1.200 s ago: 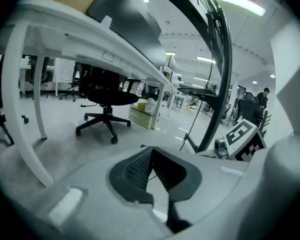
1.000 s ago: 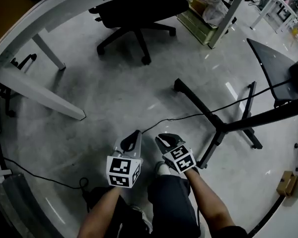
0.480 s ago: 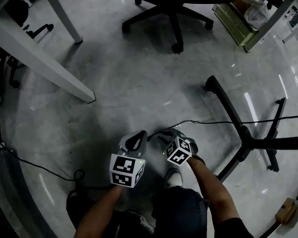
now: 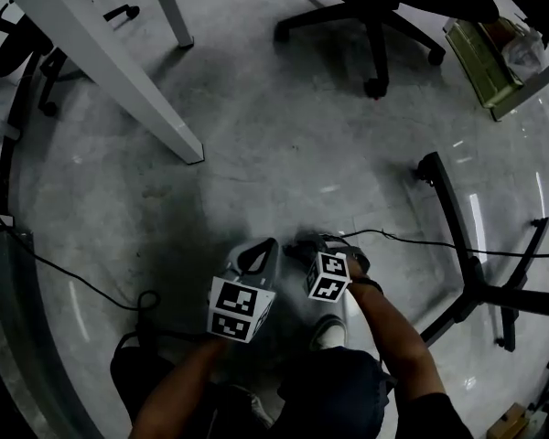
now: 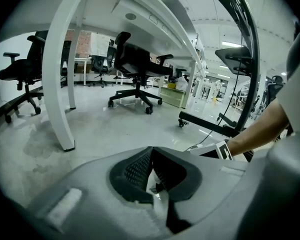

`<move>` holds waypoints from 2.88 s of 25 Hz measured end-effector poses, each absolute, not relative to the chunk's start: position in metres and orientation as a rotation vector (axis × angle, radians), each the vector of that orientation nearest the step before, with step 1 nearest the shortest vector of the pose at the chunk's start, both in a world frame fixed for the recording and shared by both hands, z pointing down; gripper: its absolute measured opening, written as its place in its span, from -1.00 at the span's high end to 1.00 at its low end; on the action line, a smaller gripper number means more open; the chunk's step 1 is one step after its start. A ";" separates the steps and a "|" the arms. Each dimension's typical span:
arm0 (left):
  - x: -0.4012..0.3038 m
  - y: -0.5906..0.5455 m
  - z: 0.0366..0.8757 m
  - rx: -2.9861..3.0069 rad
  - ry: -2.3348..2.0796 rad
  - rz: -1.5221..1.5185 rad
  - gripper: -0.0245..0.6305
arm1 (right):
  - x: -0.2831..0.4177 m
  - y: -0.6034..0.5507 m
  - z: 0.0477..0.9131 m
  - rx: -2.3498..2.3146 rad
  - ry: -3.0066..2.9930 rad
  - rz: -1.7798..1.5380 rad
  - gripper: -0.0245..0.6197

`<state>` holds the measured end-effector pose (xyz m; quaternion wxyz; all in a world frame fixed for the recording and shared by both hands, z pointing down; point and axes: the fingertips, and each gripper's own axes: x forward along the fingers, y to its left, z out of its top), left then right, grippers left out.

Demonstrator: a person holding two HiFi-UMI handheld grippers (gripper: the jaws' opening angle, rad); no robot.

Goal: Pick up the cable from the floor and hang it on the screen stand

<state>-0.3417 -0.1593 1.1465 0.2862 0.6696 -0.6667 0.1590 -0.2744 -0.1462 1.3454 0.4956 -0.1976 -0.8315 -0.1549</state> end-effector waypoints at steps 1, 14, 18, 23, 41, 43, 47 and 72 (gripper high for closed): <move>-0.345 -0.157 1.147 1.783 -1.783 0.434 0.92 | -0.278 -0.144 1.347 -0.498 -2.009 -0.382 0.52; -0.355 -0.148 1.138 1.782 -1.806 0.442 0.92 | -0.287 -0.133 1.347 -0.631 -1.978 -0.351 0.67; -0.355 -0.152 1.126 1.788 -1.830 0.429 0.92 | -0.307 -0.149 1.308 -0.424 -2.172 -0.182 0.77; -0.344 -0.166 1.101 1.820 -1.829 0.360 0.92 | -0.313 -0.163 1.246 -0.262 -2.307 -0.115 0.77; -0.304 -0.208 0.908 1.970 -1.784 0.216 0.92 | -0.256 -0.216 0.930 0.393 -2.639 0.034 0.77; -0.294 -0.207 0.879 1.990 -1.760 0.226 0.92 | -0.247 -0.215 0.891 0.453 -2.656 0.049 0.77; -0.271 -0.204 0.807 2.036 -1.722 0.239 0.92 | -0.229 -0.212 0.802 0.548 -2.700 0.074 0.77; -0.097 -0.183 0.346 2.558 -1.436 0.053 0.92 | -0.069 -0.194 0.252 0.973 -2.950 -0.185 0.77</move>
